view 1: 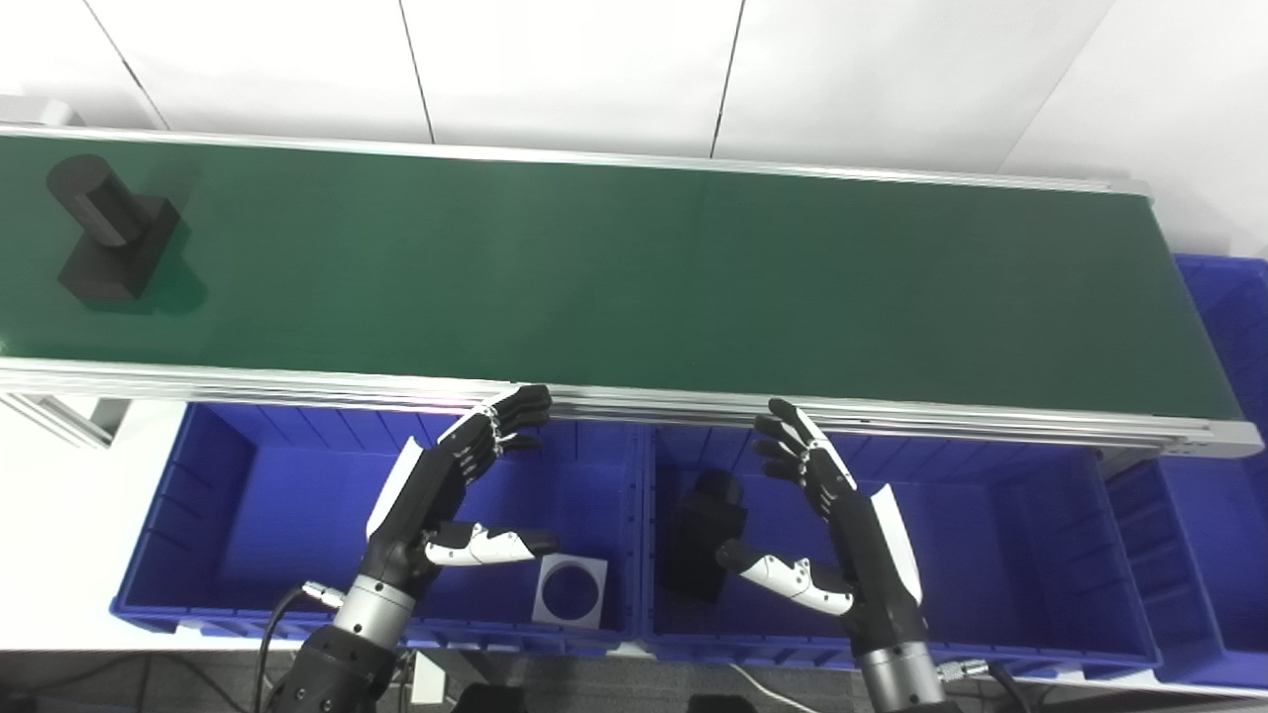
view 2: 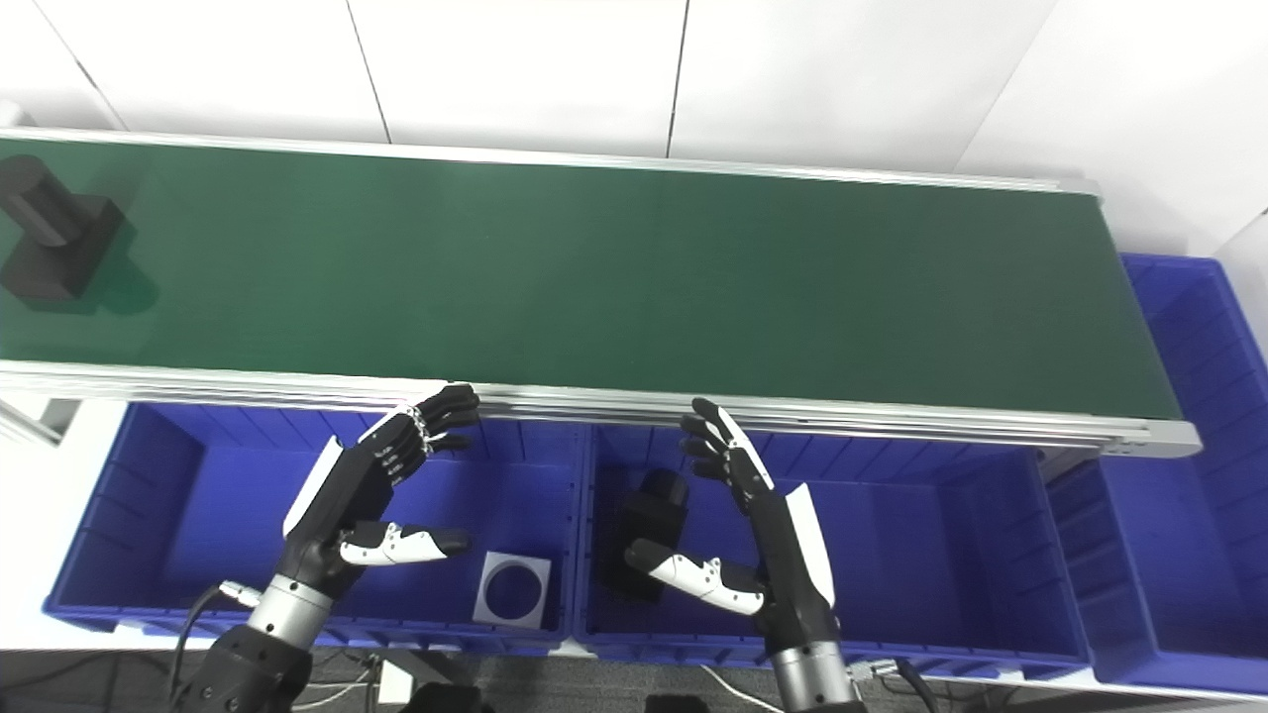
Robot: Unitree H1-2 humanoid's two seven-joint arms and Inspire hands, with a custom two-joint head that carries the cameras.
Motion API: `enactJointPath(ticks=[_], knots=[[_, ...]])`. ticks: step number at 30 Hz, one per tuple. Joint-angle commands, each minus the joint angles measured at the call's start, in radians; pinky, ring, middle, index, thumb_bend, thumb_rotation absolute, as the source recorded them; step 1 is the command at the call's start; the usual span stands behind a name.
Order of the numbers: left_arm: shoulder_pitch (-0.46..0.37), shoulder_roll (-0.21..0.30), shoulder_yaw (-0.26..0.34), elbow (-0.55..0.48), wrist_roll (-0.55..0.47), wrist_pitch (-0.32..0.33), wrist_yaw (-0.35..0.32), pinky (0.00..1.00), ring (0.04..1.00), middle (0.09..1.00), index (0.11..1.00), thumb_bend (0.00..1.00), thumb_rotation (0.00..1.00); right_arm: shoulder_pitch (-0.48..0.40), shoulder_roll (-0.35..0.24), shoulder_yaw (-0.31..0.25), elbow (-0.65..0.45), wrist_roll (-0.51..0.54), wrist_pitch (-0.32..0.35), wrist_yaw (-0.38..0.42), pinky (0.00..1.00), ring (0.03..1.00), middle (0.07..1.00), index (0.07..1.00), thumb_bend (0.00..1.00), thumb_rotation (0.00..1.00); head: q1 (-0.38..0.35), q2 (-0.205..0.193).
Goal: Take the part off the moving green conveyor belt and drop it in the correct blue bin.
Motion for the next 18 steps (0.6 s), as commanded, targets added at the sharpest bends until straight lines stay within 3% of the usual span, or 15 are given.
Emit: enactJointPath(ticks=[1,18], knots=[[-0.014,0.006,-0.003,-0.015,-0.009,-0.042,0.008,0.75,0.821,0.841,0.83,0.91,0.35,-0.006,0.01,-0.003,-0.025,0.003,-0.043,-0.012,0.77,0.815,0.857,0.916,0.83,0.51,0.0,0.001],[-0.018,0.009,-0.002,-0.01,-0.011,-0.042,0.007,0.76,0.822,0.843,0.825,0.91,0.35,-0.011,0.009,0.001,-0.02,0.008,-0.043,-0.013,0.77,0.818,0.858,0.919,0.82,0.5,-0.001,0.0]])
